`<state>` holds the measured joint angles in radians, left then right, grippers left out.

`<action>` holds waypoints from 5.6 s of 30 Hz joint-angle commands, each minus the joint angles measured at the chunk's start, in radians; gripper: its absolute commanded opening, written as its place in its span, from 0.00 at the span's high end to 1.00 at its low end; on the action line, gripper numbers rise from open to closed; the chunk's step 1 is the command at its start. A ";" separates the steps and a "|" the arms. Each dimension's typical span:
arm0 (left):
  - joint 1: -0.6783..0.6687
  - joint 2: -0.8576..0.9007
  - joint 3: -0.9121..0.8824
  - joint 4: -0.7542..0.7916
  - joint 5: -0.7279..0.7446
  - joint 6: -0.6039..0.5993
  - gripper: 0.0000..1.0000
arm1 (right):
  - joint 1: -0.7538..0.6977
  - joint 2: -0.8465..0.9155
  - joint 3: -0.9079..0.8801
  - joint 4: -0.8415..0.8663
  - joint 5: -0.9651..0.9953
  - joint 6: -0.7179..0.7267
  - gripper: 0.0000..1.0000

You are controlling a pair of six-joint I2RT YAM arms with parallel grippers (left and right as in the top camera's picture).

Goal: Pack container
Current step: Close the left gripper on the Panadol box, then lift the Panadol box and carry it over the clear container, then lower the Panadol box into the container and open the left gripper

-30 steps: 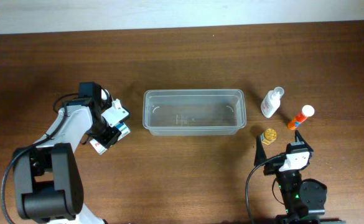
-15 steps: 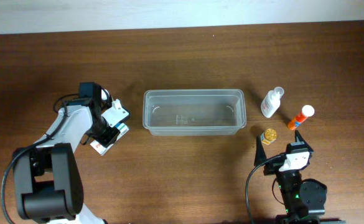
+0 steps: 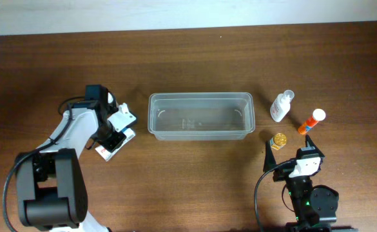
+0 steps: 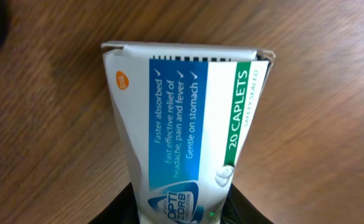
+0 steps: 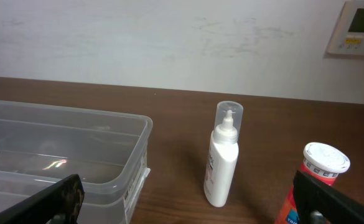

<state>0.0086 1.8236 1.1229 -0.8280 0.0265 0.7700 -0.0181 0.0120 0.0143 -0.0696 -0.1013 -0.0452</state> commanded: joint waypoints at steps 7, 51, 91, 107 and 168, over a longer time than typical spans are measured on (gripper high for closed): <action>-0.050 0.005 0.166 -0.079 0.010 0.002 0.66 | -0.008 -0.008 -0.009 0.000 0.008 0.002 0.02; -0.432 0.015 0.632 -0.150 0.016 0.033 0.66 | -0.008 -0.008 -0.009 0.000 0.008 0.002 0.02; -0.443 0.159 0.566 -0.278 0.117 0.175 0.62 | -0.008 -0.008 -0.009 0.000 0.008 0.002 0.02; -0.443 0.159 0.421 -0.167 0.169 0.303 0.63 | -0.008 -0.008 -0.009 0.000 0.008 0.002 0.02; -0.445 0.161 0.396 -0.114 0.195 -0.180 0.99 | -0.008 -0.008 -0.009 0.000 0.008 0.002 0.02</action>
<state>-0.4309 1.9751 1.5311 -0.9440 0.2031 0.7506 -0.0181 0.0120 0.0143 -0.0696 -0.1013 -0.0448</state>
